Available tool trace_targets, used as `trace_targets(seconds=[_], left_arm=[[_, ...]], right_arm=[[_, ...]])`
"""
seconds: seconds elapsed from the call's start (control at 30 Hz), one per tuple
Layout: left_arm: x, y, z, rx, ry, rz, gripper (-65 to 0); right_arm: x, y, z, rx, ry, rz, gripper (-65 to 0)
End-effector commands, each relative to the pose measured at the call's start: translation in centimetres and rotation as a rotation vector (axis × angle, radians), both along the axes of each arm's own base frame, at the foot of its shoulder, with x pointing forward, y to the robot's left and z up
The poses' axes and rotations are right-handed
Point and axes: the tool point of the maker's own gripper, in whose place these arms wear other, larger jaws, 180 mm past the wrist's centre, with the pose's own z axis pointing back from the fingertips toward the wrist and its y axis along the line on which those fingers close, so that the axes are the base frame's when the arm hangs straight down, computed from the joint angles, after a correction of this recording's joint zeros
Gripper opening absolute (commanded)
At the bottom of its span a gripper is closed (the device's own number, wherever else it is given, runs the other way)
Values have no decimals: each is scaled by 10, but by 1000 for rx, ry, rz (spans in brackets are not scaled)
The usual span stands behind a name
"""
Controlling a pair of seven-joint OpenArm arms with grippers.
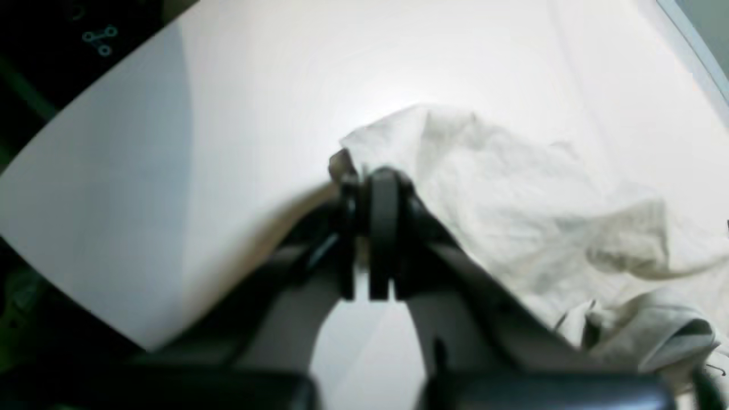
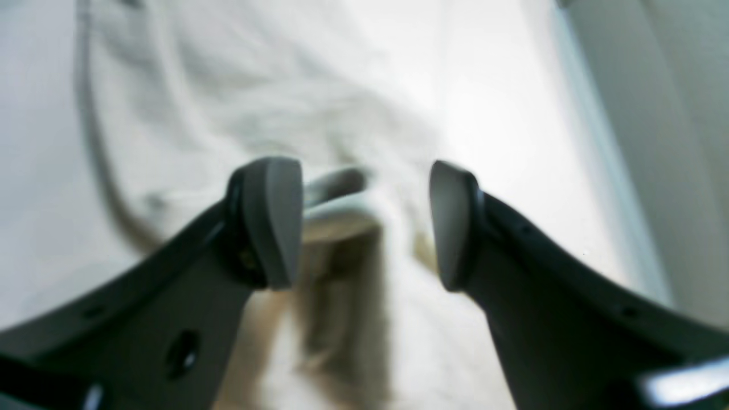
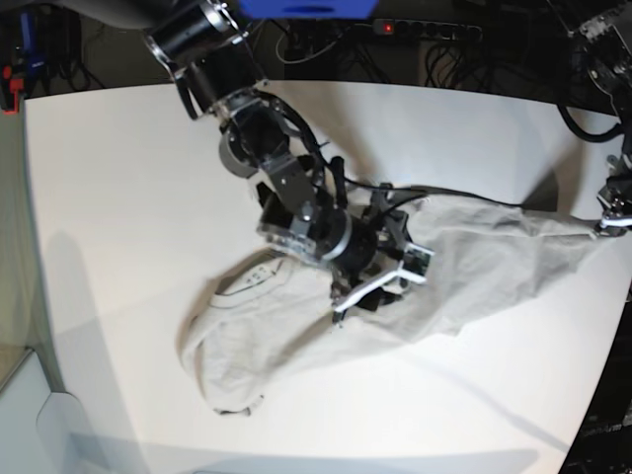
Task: Layout the t-shirt on the table in an organized manner, then fold the t-shirt properly
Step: 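Lower the right gripper onto the shirt's middle and release the fabric, then grasp a fold of fabric near the shirt's middle with the right gripper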
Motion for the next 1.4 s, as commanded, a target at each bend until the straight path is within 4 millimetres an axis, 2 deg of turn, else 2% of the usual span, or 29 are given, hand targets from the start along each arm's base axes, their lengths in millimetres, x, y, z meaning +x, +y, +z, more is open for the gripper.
trace_targets(seconds=[0.0, 0.2, 0.47, 0.53, 0.73, 0.83, 1.23, 1.37], left_arm=[[5, 6, 15, 30, -40, 7, -645], [5, 6, 16, 30, -43, 7, -645], [5, 6, 16, 30, -43, 7, -645], [5, 6, 16, 31, -43, 6, -645], [6, 5, 18, 33, -48, 5, -645], [6, 6, 17, 31, -48, 6, -645], [7, 6, 17, 30, -50, 7, -645], [7, 6, 17, 30, -50, 6, -645]], right_arm=[[-1, 9, 20, 51, -39, 24, -288], [-33, 2, 5, 71, 11, 18, -290], [-39, 1, -4, 64, 37, 13, -291], [-36, 0, -7, 57, 41, 13, -291], [-12, -13, -26, 46, 104, -57, -291], [3, -21, -28, 42, 110, -88, -291], [12, -18, -23, 37, 96, -80, -289], [19, -18, -28, 18, 107, -77, -289]])
